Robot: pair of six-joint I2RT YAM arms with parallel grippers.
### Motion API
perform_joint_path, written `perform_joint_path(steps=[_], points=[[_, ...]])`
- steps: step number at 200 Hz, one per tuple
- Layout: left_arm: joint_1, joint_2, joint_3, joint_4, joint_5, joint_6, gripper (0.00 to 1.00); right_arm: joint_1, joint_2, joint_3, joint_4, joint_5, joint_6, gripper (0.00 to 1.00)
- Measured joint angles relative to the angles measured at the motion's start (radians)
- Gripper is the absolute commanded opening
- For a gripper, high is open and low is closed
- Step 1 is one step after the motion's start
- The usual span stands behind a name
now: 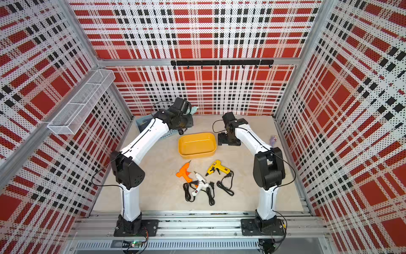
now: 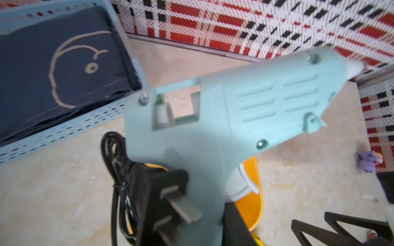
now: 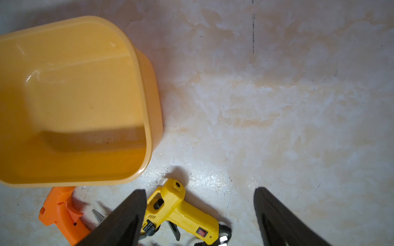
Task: Put the hot melt glue gun into the storage box
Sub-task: Place the hot melt adhesive gun in the storage box.
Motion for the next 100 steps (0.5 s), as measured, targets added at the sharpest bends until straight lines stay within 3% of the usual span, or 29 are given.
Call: perform_joint_path(steps=[35,100], points=[[-0.06,0.121,-0.018,-0.01,0.034,0.042,0.0,-0.007,-0.047,-0.044,0.0,0.0,0.0,0.86],[-0.107,0.163,-0.11,-0.026,0.028,0.066,0.0,-0.012,-0.104,-0.126,0.003,0.0,0.0,0.86]])
